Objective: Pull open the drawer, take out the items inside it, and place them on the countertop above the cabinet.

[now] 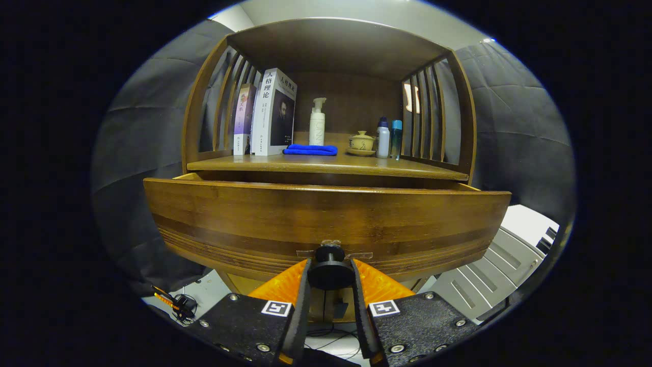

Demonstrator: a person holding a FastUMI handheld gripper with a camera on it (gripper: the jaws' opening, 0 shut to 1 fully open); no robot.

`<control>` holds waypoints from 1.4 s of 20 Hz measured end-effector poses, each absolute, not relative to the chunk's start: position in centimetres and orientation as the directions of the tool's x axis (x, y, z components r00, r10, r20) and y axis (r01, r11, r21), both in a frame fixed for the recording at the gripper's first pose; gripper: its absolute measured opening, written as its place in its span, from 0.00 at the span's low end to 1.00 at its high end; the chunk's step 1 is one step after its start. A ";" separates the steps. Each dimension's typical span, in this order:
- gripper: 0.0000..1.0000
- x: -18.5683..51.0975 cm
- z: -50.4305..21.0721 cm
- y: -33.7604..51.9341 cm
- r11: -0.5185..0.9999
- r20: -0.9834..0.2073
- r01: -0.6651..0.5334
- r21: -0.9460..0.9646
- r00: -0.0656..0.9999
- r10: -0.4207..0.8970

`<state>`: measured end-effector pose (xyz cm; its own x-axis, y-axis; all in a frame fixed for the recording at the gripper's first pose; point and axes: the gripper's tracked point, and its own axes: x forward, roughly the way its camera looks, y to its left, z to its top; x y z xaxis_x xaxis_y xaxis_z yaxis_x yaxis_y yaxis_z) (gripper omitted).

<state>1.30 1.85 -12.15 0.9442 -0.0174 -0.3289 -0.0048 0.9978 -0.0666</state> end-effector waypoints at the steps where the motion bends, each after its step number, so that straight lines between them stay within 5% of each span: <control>1: 0.41 0.9 -12.2 1.8 0.998 -0.329 -0.004 -0.070 0.944 -0.019; 20: 0.46 -3.2 -11.4 1.5 0.999 -0.325 0.009 -0.047 0.945 -0.023; 22: 0.51 -3.0 -9.2 1.3 0.999 -0.271 0.026 -0.025 0.962 -0.032; 25: 0.76 -3.1 -6.5 0.3 0.998 -0.222 0.061 -0.032 0.973 -0.067; 28: 0.83 -3.0 -4.2 0.4 0.998 -0.183 0.054 -0.022 0.981 -0.057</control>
<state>-3.04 0.37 -4.15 0.9815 -0.0570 -0.1830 0.0538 0.9983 -0.0223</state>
